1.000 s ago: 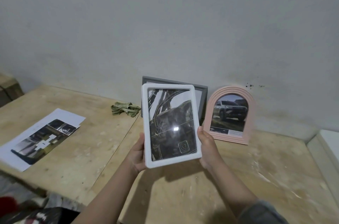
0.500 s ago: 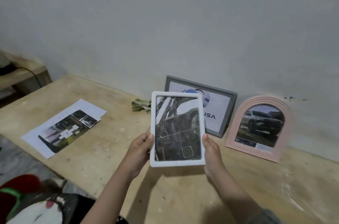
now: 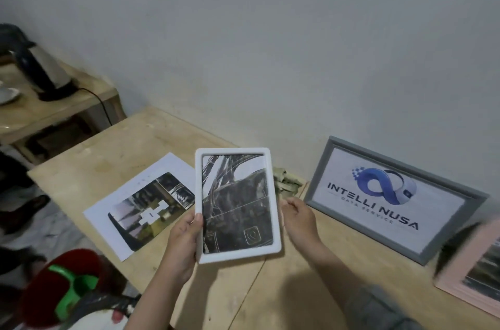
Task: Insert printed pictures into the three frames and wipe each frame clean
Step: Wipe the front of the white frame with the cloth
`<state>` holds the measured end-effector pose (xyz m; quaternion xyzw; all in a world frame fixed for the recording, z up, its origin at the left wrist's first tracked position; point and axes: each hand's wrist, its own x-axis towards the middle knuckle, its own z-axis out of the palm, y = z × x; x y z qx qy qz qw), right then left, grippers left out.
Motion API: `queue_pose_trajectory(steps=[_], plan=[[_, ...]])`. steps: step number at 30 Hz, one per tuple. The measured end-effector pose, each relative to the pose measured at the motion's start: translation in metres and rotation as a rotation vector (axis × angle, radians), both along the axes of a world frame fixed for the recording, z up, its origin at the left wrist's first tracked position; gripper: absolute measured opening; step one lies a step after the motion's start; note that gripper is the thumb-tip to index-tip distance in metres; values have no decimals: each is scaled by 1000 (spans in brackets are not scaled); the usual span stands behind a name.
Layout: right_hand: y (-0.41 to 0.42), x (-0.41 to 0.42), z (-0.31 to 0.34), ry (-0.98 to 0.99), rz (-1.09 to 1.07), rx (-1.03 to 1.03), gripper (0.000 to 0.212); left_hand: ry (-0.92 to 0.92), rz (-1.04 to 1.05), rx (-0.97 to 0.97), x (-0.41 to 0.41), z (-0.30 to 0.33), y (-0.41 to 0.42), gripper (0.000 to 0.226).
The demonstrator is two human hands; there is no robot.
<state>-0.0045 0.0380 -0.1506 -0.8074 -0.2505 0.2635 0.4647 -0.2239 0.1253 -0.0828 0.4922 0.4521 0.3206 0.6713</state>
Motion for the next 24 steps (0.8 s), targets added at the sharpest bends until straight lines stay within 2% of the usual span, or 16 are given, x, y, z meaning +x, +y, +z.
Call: queue_pose_trajectory(steps=[1, 7, 11, 14, 16, 17, 21, 24], plan=[[13, 4, -2, -75, 10, -36, 32, -3, 15, -11, -3, -1, 11, 21], [87, 40, -25, -632, 248, -360, 58, 6, 21, -25, -9, -4, 61, 23], [117, 62, -37, -772, 395, -591, 68, 45, 57, -10, -7, -7, 80, 23], [129, 72, -37, -885, 467, -661, 64, 54, 72, -18, -5, -10, 90, 23], [135, 75, -33, -948, 462, -624, 56, 60, 73, -15, -3, -11, 93, 23], [136, 76, -30, -913, 429, -558, 53, 64, 76, -12, -2, -11, 95, 23], [130, 71, -1, -593, 152, -67, 43, 94, 82, 1, 0, -14, 99, 23], [120, 58, 37, -699, 125, 208, 49, 112, 80, 24, 4, -13, 98, 23]])
